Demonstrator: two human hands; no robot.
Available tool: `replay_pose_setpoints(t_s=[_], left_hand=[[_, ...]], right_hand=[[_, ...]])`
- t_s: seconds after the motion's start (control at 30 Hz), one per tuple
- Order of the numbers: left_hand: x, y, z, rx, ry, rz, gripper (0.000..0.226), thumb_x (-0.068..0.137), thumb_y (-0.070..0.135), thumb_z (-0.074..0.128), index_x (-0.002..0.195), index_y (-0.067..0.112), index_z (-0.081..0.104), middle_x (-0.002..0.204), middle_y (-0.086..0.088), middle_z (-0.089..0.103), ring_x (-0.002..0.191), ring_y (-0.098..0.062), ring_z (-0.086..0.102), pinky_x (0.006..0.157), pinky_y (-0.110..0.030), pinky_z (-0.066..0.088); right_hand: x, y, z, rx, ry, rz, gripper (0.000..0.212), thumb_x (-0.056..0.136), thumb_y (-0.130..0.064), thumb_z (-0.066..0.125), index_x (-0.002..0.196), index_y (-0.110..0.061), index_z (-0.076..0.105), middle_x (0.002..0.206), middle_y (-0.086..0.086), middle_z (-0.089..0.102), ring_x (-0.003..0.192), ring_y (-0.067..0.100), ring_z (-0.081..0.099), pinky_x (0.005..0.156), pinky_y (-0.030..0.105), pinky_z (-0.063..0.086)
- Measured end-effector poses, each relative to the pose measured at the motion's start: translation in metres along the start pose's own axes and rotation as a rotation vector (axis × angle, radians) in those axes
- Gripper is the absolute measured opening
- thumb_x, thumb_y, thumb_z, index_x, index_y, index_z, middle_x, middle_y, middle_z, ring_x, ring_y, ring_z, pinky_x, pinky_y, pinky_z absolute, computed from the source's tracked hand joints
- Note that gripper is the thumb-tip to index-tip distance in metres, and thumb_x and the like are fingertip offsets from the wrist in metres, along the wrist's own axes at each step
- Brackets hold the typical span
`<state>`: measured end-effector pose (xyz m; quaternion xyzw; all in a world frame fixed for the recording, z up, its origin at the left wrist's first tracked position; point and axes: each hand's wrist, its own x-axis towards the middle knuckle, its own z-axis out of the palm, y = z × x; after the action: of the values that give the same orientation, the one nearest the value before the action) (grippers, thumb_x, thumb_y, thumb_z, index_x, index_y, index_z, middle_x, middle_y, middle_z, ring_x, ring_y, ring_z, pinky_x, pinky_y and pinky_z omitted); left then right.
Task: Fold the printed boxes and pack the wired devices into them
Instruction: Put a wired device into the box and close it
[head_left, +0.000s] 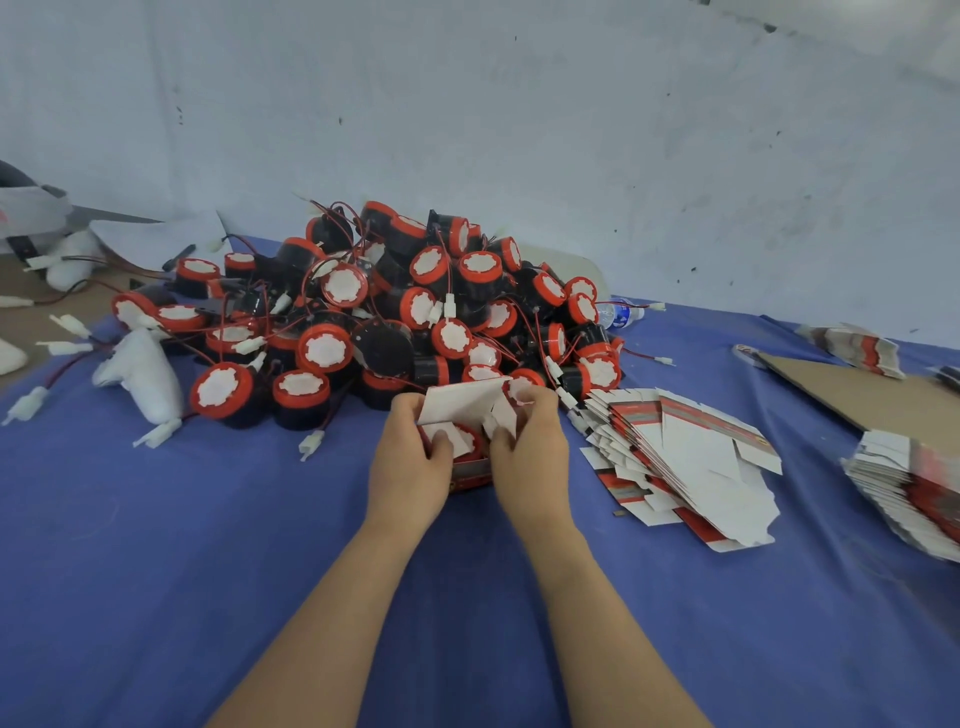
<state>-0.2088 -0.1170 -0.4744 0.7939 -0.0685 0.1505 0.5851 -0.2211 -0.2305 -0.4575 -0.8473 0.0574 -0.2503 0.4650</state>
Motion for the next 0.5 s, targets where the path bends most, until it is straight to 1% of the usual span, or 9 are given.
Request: replay_pose_setpoints(t_s=[0.07,0.1,0.17,0.2,0.27,0.33,0.43,0.5], left_hand=[[0.000,0.000,0.000,0.012,-0.004,0.005,0.031,0.095,0.009,0.051,0.109,0.032,0.037,0.109,0.011,0.056,0.088,-0.012,0.056,0.061,-0.018,0.039],[0.000,0.000,0.000,0.015,-0.005,0.005,0.031,0.095,0.009,0.051,0.109,0.033,0.037,0.109,0.012,0.055,0.088,-0.012,0.056,0.062,-0.019,0.040],[0.000,0.000,0.001,0.020,-0.010,0.005,0.030,0.095,0.010,0.051,0.111,0.032,0.038,0.109,0.013,0.054,0.089,-0.010,0.055,0.066,-0.021,0.041],[0.001,0.000,0.001,0.026,-0.015,0.007,0.029,0.095,0.011,0.052,0.112,0.030,0.039,0.109,0.013,0.054,0.088,-0.009,0.055,0.065,-0.020,0.041],[0.001,0.000,0.002,0.031,-0.021,0.009,0.028,0.095,0.011,0.051,0.112,0.030,0.040,0.108,0.012,0.055,0.084,-0.005,0.054,0.061,-0.017,0.039],[0.001,0.000,0.003,0.024,-0.026,0.007,0.029,0.095,0.011,0.052,0.110,0.032,0.038,0.107,0.013,0.054,0.083,-0.002,0.054,0.060,-0.015,0.039],[0.001,0.000,0.003,0.014,-0.032,0.000,0.029,0.095,0.011,0.052,0.110,0.032,0.038,0.110,0.010,0.055,0.088,-0.006,0.054,0.064,-0.018,0.042],[0.001,0.000,0.003,0.015,-0.031,-0.003,0.028,0.095,0.011,0.052,0.112,0.029,0.040,0.112,0.009,0.055,0.090,-0.007,0.054,0.065,-0.018,0.042]], right_hand=[[0.003,0.004,-0.003,0.166,-0.036,0.148,0.040,0.091,-0.006,0.057,0.120,-0.027,0.039,0.089,-0.002,0.059,0.075,0.009,0.056,0.056,0.011,0.042],[0.005,0.005,-0.004,0.224,-0.067,0.228,0.038,0.090,-0.008,0.060,0.120,-0.025,0.042,0.087,-0.003,0.059,0.073,0.006,0.056,0.054,0.011,0.041],[0.010,0.007,-0.006,0.318,-0.106,0.368,0.029,0.088,-0.009,0.063,0.111,-0.021,0.052,0.087,-0.003,0.061,0.074,0.006,0.057,0.057,0.018,0.042],[0.012,0.007,-0.005,0.354,-0.103,0.412,0.024,0.087,-0.008,0.064,0.106,-0.020,0.055,0.087,-0.001,0.062,0.073,0.007,0.057,0.058,0.020,0.042],[0.016,0.008,-0.004,0.382,-0.074,0.449,0.019,0.086,-0.005,0.063,0.096,-0.019,0.055,0.083,-0.001,0.063,0.068,0.009,0.056,0.056,0.022,0.041],[0.019,0.007,-0.002,0.373,-0.058,0.458,0.017,0.086,-0.004,0.062,0.092,-0.017,0.055,0.083,0.001,0.064,0.065,0.012,0.054,0.053,0.023,0.040],[0.023,0.006,0.001,0.379,-0.033,0.468,0.013,0.086,-0.006,0.064,0.089,-0.016,0.056,0.094,0.010,0.065,0.070,0.018,0.054,0.056,0.028,0.041],[0.024,0.006,0.002,0.366,-0.010,0.467,0.011,0.086,-0.013,0.067,0.087,-0.016,0.056,0.095,0.009,0.064,0.070,0.018,0.054,0.055,0.027,0.041]])
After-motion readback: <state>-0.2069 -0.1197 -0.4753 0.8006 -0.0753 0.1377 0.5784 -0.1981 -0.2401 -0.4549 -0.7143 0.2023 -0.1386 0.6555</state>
